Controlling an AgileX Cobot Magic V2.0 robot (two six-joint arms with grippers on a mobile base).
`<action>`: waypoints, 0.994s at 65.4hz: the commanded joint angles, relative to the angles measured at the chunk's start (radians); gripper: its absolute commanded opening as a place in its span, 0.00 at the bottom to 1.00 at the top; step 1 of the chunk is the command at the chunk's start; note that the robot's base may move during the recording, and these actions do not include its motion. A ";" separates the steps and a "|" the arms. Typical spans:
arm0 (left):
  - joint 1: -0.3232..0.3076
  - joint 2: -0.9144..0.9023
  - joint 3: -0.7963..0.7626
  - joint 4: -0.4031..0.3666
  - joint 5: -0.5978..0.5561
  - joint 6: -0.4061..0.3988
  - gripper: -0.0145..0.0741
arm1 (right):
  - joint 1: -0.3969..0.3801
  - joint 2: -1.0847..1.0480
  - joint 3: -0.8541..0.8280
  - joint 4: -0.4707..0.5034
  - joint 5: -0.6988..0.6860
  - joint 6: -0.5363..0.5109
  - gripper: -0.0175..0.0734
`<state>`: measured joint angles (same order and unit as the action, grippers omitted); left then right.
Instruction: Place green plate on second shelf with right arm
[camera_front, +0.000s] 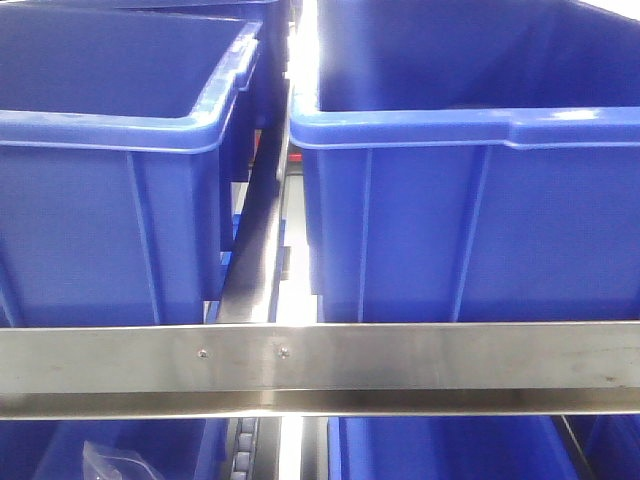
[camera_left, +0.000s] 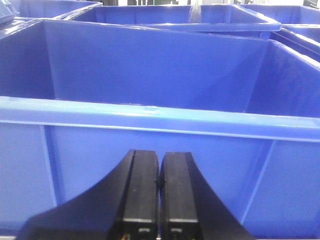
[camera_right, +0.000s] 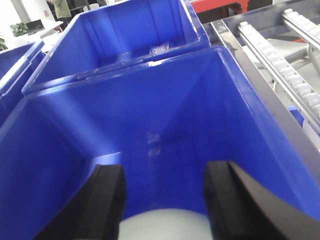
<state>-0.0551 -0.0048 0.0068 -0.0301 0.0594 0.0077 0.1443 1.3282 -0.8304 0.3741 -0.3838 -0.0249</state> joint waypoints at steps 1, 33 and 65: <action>0.000 -0.015 0.042 -0.009 -0.087 -0.008 0.31 | -0.006 -0.035 -0.040 -0.012 -0.080 0.004 0.72; 0.000 -0.015 0.042 -0.009 -0.087 -0.008 0.31 | -0.006 -0.466 -0.040 -0.205 0.313 -0.049 0.72; 0.000 -0.015 0.042 -0.009 -0.087 -0.008 0.31 | -0.006 -1.067 -0.039 -0.363 1.004 -0.049 0.25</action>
<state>-0.0551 -0.0048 0.0068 -0.0301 0.0594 0.0077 0.1443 0.3128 -0.8368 0.0373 0.6130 -0.0643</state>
